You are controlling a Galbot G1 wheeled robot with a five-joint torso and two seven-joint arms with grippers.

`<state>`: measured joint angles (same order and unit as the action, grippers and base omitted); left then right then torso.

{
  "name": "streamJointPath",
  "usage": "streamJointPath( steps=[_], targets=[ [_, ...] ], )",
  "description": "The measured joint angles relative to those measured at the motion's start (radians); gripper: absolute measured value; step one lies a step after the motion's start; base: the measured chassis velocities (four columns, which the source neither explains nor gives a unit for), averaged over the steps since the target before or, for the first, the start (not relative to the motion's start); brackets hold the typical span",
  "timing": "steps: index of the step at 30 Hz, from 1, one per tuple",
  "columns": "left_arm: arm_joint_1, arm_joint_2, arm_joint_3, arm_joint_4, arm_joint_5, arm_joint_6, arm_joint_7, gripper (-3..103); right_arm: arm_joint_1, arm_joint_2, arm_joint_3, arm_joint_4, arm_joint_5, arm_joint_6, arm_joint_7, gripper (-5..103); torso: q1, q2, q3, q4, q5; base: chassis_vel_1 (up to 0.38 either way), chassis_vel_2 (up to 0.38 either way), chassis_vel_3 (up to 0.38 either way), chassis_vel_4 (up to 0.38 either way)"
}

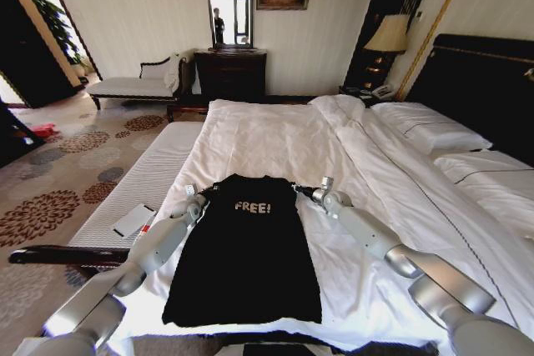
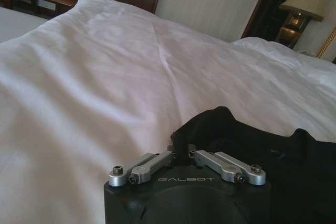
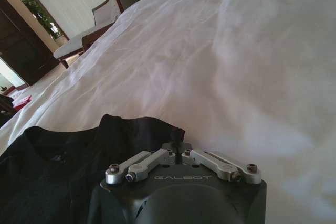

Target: Fold the clothes on the bed.

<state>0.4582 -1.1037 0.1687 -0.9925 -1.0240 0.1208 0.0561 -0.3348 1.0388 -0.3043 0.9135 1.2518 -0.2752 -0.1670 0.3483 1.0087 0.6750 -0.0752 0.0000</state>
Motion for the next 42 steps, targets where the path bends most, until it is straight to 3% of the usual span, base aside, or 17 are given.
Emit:
streamJointPath(
  steps=[14, 34, 42],
  targets=[
    [-0.014, 0.002, -0.007, 0.004, -0.004, -0.014, -0.006, 0, -0.016, -0.031, -0.003, 0.027, -0.006, 0.021, -0.001, 0, 0.0, 0.0, 0.0, -0.0002, 0.0001, 0.0, 0.0, 0.0, 0.0],
    [-0.147, 0.037, 0.008, -0.002, -0.065, -0.04, 0.01, 0, 0.11, -0.075, -0.023, 0.065, 0.027, 0.06, 0.0, 0, 0.0, 0.0, 0.0, 0.0001, 0.0, 0.0, 0.0, 0.0, 0.0],
    [-0.249, 0.034, 0.095, 0.081, -0.131, -0.042, 0.022, 0, 0.16, -0.043, -0.035, -0.024, 0.028, 0.082, -0.022, 0, 0.0, 0.0, 0.0, 0.0, 0.0, 0.0, 0.0, 0.0, 0.0]
  ],
)
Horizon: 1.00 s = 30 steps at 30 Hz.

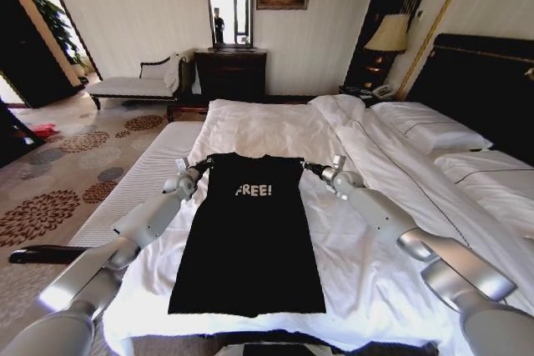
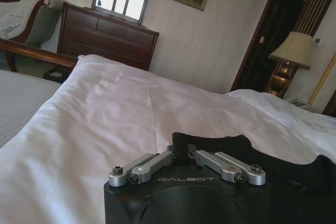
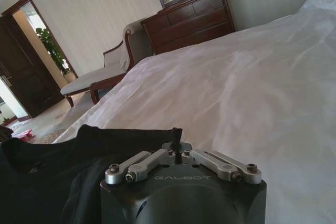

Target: Fold the clothes on the bed.

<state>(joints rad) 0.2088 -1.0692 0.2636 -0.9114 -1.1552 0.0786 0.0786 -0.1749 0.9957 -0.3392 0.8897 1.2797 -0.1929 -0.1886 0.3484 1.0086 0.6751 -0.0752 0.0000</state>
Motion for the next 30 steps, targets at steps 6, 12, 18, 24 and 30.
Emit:
streamJointPath(
  steps=[6, 12, 18, 24, 30],
  targets=[
    [-0.069, -0.027, 0.028, 0.083, -0.022, 0.0, 0.021, 0, 0.028, 0.027, -0.003, -0.056, -0.003, 0.011, -0.007, 0, 0.0, 0.0, 0.0, -0.0001, 0.0, 0.0, 0.0, 0.0, 0.0],
    [-0.1, -0.052, 0.031, 0.136, -0.011, -0.004, 0.031, 0, 0.045, 0.036, -0.015, -0.076, -0.003, 0.023, -0.007, 0, 0.0, 0.0, 0.0, 0.0001, -0.0002, 0.0, 0.0, 0.0, 0.0],
    [-0.144, -0.064, 0.04, 0.193, -0.002, -0.008, 0.047, 0, 0.06, 0.039, -0.026, -0.097, -0.004, 0.041, -0.006, 0, 0.0, 0.0, 0.0, -0.0001, 0.0002, 0.0, 0.0, 0.0, 0.0],
    [-0.179, -0.069, 0.065, 0.24, 0.003, -0.016, 0.058, 0, 0.07, 0.049, -0.034, -0.113, -0.004, 0.058, -0.003, 0, 0.0, 0.0, 0.0, 0.0003, 0.0, 0.0, 0.0, 0.0, 0.0],
    [-0.164, -0.07, 0.059, 0.205, 0.015, -0.02, 0.049, 0, 0.072, 0.053, -0.04, -0.102, -0.013, 0.068, 0.0, 0, 0.0, 0.0, 0.0, -0.0001, 0.0, 0.0, 0.0, 0.0, 0.0]
  ],
)
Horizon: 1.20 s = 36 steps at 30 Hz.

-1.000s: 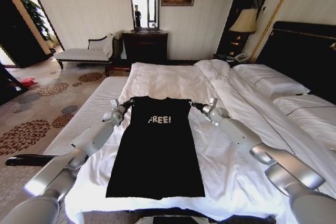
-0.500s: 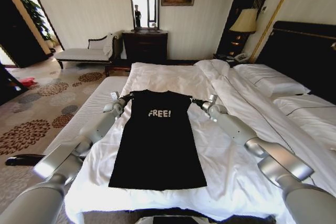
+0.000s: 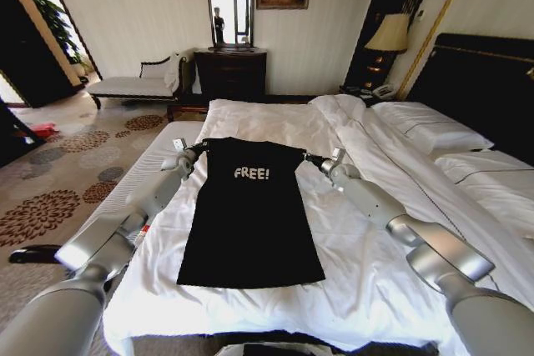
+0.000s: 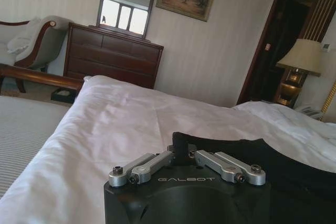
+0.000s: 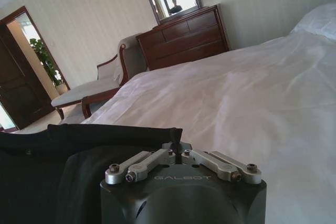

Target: Fold the clothes on the bed.

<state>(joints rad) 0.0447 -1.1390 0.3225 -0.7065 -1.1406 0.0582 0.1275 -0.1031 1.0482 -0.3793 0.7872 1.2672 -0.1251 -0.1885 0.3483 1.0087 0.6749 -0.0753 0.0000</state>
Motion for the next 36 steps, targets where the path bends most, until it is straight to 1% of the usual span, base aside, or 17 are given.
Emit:
streamJointPath(
  steps=[2, 3, 6, 8, 11, 12, 15, 16, 18, 21, 23, 26, 27, 29, 33, 34, 36],
  targets=[
    [0.027, 0.008, -0.007, -0.045, 0.006, 0.0, -0.012, 0, -0.011, -0.008, 0.0, 0.02, -0.008, 0.006, 0.001, 0, 0.0, 0.0, 0.0, 0.0001, 0.0, 0.0, 0.0, 0.0, 0.0],
    [0.027, 0.008, -0.007, -0.045, 0.006, 0.0, -0.012, 0, -0.011, -0.008, 0.0, 0.02, -0.008, 0.006, 0.001, 0, 0.0, 0.0, 0.0, 0.0001, 0.0, 0.0, 0.0, 0.0, 0.0],
    [0.067, 0.023, -0.018, -0.116, 0.011, -0.001, -0.026, 0, -0.027, -0.022, 0.0, 0.055, -0.016, 0.016, 0.001, 0, 0.0, 0.0, 0.0, 0.0, -0.0001, 0.0, 0.0, 0.0, 0.0],
    [0.074, 0.027, -0.022, -0.13, 0.012, 0.0, -0.03, 0, -0.032, -0.026, 0.003, 0.063, -0.019, 0.019, 0.001, 0, 0.0, 0.0, 0.0, 0.0001, 0.0, 0.0, 0.0, 0.0, 0.0],
    [0.109, 0.051, -0.036, -0.198, 0.013, -0.001, -0.049, 0, -0.055, -0.048, 0.014, 0.102, -0.044, 0.042, -0.002, 0, 0.0, 0.0, 0.0, 0.0001, 0.0002, 0.0, 0.0, 0.0, 0.0],
    [0.109, 0.051, -0.036, -0.198, 0.013, -0.001, -0.049, 0, -0.055, -0.048, 0.014, 0.102, -0.044, 0.042, -0.002, 0, 0.0, 0.0, 0.0, 0.0001, 0.0002, 0.0, 0.0, 0.0, 0.0],
    [0.141, 0.077, -0.053, -0.271, 0.011, -0.002, -0.068, 0, -0.083, -0.078, 0.031, 0.157, -0.065, 0.061, -0.009, 0, 0.0, 0.0, 0.0, 0.0002, 0.0002, 0.0, 0.0, 0.0, 0.0],
    [0.141, 0.077, -0.053, -0.271, 0.011, -0.002, -0.068, 0, -0.083, -0.078, 0.031, 0.157, -0.065, 0.061, -0.009, 0, 0.0, 0.0, 0.0, 0.0002, 0.0002, 0.0, 0.0, 0.0, 0.0],
    [0.167, 0.096, -0.074, -0.329, 0.005, -0.003, -0.082, 0, -0.103, -0.099, 0.049, 0.2, -0.077, 0.072, -0.01, 0, 0.0, 0.0, 0.0, 0.0, 0.0, 0.0, 0.0, 0.0, 0.0],
    [0.214, 0.127, -0.108, -0.42, 0.001, -0.003, -0.097, 0, -0.145, -0.129, 0.078, 0.267, -0.14, 0.107, -0.021, 0, 0.0, 0.0, 0.0, 0.0, 0.0, 0.0, 0.0, 0.0, 0.0],
    [0.229, 0.135, -0.117, -0.444, 0.002, -0.004, -0.102, 0, -0.162, -0.136, 0.089, 0.29, -0.158, 0.117, -0.025, 0, 0.0, 0.0, 0.0, 0.0001, -0.0001, 0.0, 0.0, 0.0, 0.0],
    [0.294, 0.168, -0.153, -0.529, 0.009, -0.013, -0.111, 0, -0.246, -0.159, 0.141, 0.391, -0.19, 0.132, -0.029, 0, 0.0, 0.0, 0.0, -0.0001, 0.0004, 0.0, 0.0, 0.0, 0.0],
    [0.323, 0.182, -0.168, -0.558, 0.014, -0.02, -0.118, 0, -0.275, -0.168, 0.156, 0.423, -0.201, 0.138, -0.029, 0, 0.0, 0.0, 0.0, 0.0002, 0.0, 0.0, 0.0, 0.0, 0.0],
    [0.338, 0.19, -0.176, -0.574, 0.016, -0.022, -0.119, 0, -0.291, -0.172, 0.163, 0.438, -0.209, 0.144, -0.029, 0, 0.0, 0.0, 0.0, 0.0001, -0.0002, 0.0, 0.0, 0.0, 0.0],
    [0.423, 0.242, -0.22, -0.686, 0.023, -0.037, -0.139, 0, -0.368, -0.206, 0.209, 0.534, -0.245, 0.168, -0.029, 0, 0.0, 0.0, 0.0, 0.0003, -0.0002, 0.0, 0.0, 0.0, 0.0],
    [0.423, 0.242, -0.22, -0.686, 0.023, -0.037, -0.139, 0, -0.368, -0.206, 0.209, 0.534, -0.245, 0.168, -0.029, 0, 0.0, 0.0, 0.0, 0.0003, -0.0002, 0.0, 0.0, 0.0, 0.0],
    [0.447, 0.264, -0.234, -0.731, 0.023, -0.044, -0.148, 0, -0.396, -0.222, 0.234, 0.575, -0.249, 0.17, -0.028, 0, 0.0, 0.0, 0.0, 0.0006, 0.0001, 0.0, 0.0, 0.0, 0.0]
  ],
)
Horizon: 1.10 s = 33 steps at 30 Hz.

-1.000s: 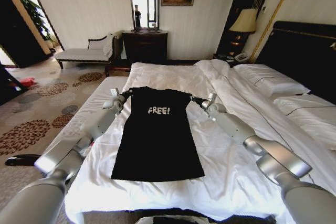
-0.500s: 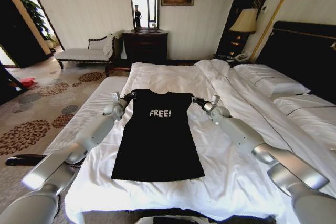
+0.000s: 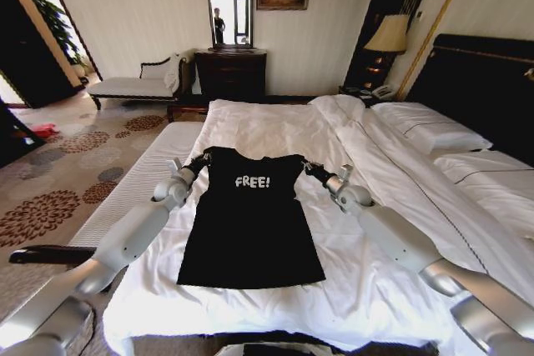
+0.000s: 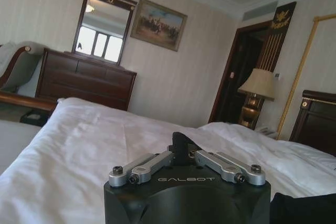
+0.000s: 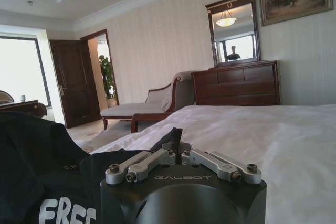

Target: Fold the clothes on the bed.

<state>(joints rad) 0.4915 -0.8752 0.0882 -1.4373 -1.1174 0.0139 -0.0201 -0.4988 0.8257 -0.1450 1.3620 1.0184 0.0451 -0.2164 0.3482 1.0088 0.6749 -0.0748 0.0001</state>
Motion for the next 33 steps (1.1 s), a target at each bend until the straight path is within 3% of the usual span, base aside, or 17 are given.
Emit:
streamJointPath(
  steps=[2, 5, 8, 10, 16, 24, 33],
  targets=[
    [0.016, 0.017, -0.006, -0.047, -0.002, -0.014, -0.012, 0, -0.057, -0.041, 0.057, 0.064, -0.025, 0.009, 0.003, 0, 0.0, 0.0, 0.0, 0.0002, 0.0001, 0.0, 0.0, 0.0, 0.0],
    [0.034, 0.033, -0.01, -0.089, -0.003, -0.028, -0.021, 0, -0.103, -0.079, 0.104, 0.12, -0.04, 0.018, 0.01, 0, 0.0, 0.0, 0.0, -0.0019, -0.0004, 0.0, 0.0, 0.0, 0.0],
    [0.071, 0.058, -0.027, -0.132, 0.004, -0.044, -0.027, 0, -0.143, -0.105, 0.132, 0.175, -0.044, 0.023, 0.026, 0, 0.0, 0.0, 0.0, -0.002, 0.0, 0.0, 0.0, 0.0, 0.0],
    [0.146, 0.094, -0.063, -0.18, 0.036, -0.065, -0.029, 0, -0.189, -0.121, 0.153, 0.232, -0.057, 0.032, 0.041, 0, 0.0, 0.0, 0.0, -0.0009, 0.0001, 0.0, 0.0, 0.0, 0.0],
    [0.338, 0.132, -0.158, -0.257, 0.096, -0.097, -0.022, 0, -0.271, -0.118, 0.167, 0.281, -0.124, 0.06, 0.057, 0, 0.0, 0.0, 0.0, 0.0003, -0.0007, 0.0, 0.0, 0.0, 0.0],
    [0.415, 0.146, -0.191, -0.328, 0.119, -0.112, -0.022, 0, -0.332, -0.102, 0.17, 0.317, -0.198, 0.086, 0.102, 0, 0.0, 0.0, 0.0, -0.0005, 0.0001, 0.0, 0.0, 0.0, 0.0],
    [0.525, 0.15, -0.258, -0.399, 0.163, -0.153, -0.033, 0, -0.47, -0.095, 0.246, 0.384, -0.302, 0.122, 0.134, 0, 0.0, 0.0, 0.0, -0.0006, -0.0001, 0.0, 0.0, 0.0, 0.0]
  ],
)
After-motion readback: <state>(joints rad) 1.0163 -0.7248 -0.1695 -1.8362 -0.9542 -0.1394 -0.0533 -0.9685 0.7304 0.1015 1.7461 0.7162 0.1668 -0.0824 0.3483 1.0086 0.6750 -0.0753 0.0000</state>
